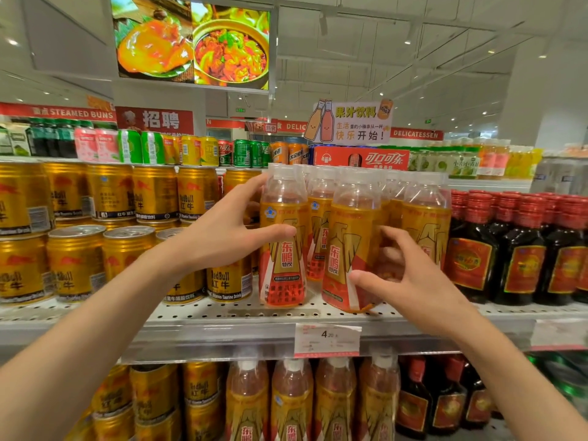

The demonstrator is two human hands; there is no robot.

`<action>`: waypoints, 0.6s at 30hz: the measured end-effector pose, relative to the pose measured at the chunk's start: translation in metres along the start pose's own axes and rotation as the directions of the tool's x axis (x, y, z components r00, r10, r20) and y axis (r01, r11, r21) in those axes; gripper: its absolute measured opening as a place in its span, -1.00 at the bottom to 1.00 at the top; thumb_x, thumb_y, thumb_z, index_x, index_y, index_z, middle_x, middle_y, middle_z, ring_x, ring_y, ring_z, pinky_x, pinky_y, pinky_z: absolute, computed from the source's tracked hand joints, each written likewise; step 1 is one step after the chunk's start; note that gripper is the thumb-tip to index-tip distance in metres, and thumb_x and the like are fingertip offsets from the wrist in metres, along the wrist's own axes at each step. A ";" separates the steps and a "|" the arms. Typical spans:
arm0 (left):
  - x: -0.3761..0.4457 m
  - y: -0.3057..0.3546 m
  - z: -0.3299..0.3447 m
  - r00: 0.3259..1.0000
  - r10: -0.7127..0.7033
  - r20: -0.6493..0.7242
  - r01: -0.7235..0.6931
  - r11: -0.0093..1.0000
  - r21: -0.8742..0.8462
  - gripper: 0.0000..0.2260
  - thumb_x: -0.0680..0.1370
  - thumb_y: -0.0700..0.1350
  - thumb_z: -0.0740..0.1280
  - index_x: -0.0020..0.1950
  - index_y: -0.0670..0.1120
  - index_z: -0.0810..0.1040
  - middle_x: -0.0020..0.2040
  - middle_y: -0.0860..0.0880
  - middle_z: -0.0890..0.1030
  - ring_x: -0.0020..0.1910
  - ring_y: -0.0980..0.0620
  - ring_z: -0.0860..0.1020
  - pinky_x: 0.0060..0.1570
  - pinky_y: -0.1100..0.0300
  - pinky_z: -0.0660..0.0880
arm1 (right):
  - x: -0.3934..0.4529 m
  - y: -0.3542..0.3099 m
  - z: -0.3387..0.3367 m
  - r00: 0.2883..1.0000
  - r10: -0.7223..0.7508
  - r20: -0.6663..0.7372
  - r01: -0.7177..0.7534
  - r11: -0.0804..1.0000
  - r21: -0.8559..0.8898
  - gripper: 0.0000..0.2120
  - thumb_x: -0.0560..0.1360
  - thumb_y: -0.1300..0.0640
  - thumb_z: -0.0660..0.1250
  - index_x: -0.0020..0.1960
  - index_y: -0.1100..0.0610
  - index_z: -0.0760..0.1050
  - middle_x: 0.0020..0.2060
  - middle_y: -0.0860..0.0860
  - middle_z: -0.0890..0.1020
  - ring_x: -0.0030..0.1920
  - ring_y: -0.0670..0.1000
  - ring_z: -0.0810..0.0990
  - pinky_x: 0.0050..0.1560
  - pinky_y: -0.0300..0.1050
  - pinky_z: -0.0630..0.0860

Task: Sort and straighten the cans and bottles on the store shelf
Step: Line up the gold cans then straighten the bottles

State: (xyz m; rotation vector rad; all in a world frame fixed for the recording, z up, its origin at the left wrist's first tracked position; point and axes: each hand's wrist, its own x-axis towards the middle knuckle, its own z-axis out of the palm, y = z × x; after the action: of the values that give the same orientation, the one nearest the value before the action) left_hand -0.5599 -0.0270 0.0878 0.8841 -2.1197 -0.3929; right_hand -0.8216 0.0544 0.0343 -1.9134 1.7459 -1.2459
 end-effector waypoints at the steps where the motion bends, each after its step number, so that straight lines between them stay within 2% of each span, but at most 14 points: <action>1: 0.000 -0.001 0.000 1.000 0.003 0.001 -0.003 1.000 0.002 -0.25 0.47 0.16 0.44 0.57 0.24 0.14 0.15 0.46 0.35 0.09 0.43 0.43 -0.12 0.47 0.39 | 0.001 -0.001 0.002 1.000 -0.002 0.029 0.001 1.000 0.016 -0.24 0.39 -0.18 0.51 0.48 -0.16 0.22 0.20 -0.25 0.59 0.17 -0.27 0.60 0.30 -0.06 0.55; 3: -0.001 -0.001 0.000 1.000 0.008 0.001 -0.008 1.000 0.008 -0.25 0.48 0.15 0.43 0.57 0.25 0.12 0.11 0.51 0.32 0.06 0.49 0.39 -0.14 0.50 0.37 | 0.002 -0.003 0.006 0.999 -0.027 0.022 0.028 0.999 -0.044 -0.21 0.41 -0.20 0.48 0.54 -0.10 0.21 0.20 -0.36 0.49 0.18 -0.30 0.53 0.30 -0.20 0.47; 6: -0.001 -0.001 0.000 1.000 0.001 -0.001 -0.001 1.000 0.017 -0.25 0.48 0.17 0.42 0.58 0.25 0.10 0.10 0.53 0.29 0.05 0.52 0.38 -0.15 0.50 0.37 | 0.001 -0.008 0.017 0.991 -0.077 -0.110 0.054 0.979 -0.196 -0.06 0.33 -0.35 0.46 0.57 -0.02 0.19 0.25 -0.24 0.41 0.21 -0.19 0.44 0.19 -0.24 0.39; 9: -0.002 -0.001 0.000 1.000 0.004 0.000 -0.004 1.000 0.030 -0.25 0.48 0.18 0.42 0.57 0.27 0.10 0.09 0.53 0.31 0.04 0.53 0.40 -0.13 0.51 0.37 | 0.003 -0.003 0.023 0.986 -0.078 -0.145 0.062 0.992 -0.111 -0.08 0.33 -0.28 0.53 0.55 -0.06 0.20 0.16 -0.30 0.47 0.14 -0.20 0.54 0.12 -0.28 0.46; 11: -0.002 -0.002 0.000 1.000 0.013 0.001 -0.013 1.000 0.027 -0.23 0.46 0.21 0.41 0.57 0.28 0.09 0.12 0.52 0.33 0.11 0.44 0.45 0.00 0.47 0.38 | 0.004 0.000 0.022 0.992 -0.055 -0.115 0.053 0.998 -0.023 -0.16 0.37 -0.17 0.55 0.52 -0.10 0.22 0.06 -0.39 0.47 0.09 -0.24 0.60 0.06 -0.33 0.52; 13: -0.002 -0.003 0.000 1.000 0.010 0.000 -0.010 1.000 0.028 -0.23 0.45 0.22 0.40 0.56 0.32 0.06 0.15 0.49 0.34 0.17 0.36 0.44 0.06 0.41 0.38 | 0.004 0.001 0.024 0.991 -0.065 -0.113 0.065 0.998 -0.010 -0.24 0.41 -0.14 0.53 0.50 -0.13 0.25 0.05 -0.45 0.44 0.07 -0.30 0.59 0.01 -0.44 0.53; 15: -0.002 -0.003 0.000 1.000 0.008 -0.006 -0.008 0.999 0.043 -0.27 0.46 0.21 0.40 0.46 0.40 0.00 0.11 0.54 0.29 0.11 0.41 0.40 -0.01 0.48 0.33 | 0.003 -0.001 0.026 0.988 -0.084 -0.130 0.082 0.996 -0.024 -0.28 0.46 -0.11 0.50 0.52 -0.11 0.27 0.07 -0.42 0.42 0.05 -0.36 0.54 -0.13 -0.62 0.42; 18: -0.002 -0.002 -0.001 1.000 0.001 -0.004 -0.001 0.997 0.071 -0.30 0.48 0.20 0.39 0.39 0.43 -0.05 0.10 0.58 0.23 0.10 0.44 0.36 -0.12 0.54 0.30 | 0.006 -0.002 0.029 0.989 -0.087 -0.117 0.084 0.996 -0.029 -0.28 0.51 -0.06 0.46 0.58 -0.01 0.24 0.06 -0.44 0.33 0.01 -0.46 0.47 -0.19 -0.70 0.31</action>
State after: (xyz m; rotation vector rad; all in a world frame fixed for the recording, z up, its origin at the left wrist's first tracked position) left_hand -0.5574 -0.0274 0.0859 0.9235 -2.1420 -0.3163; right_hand -0.7993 0.0394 0.0209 -1.9848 1.7592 -1.4017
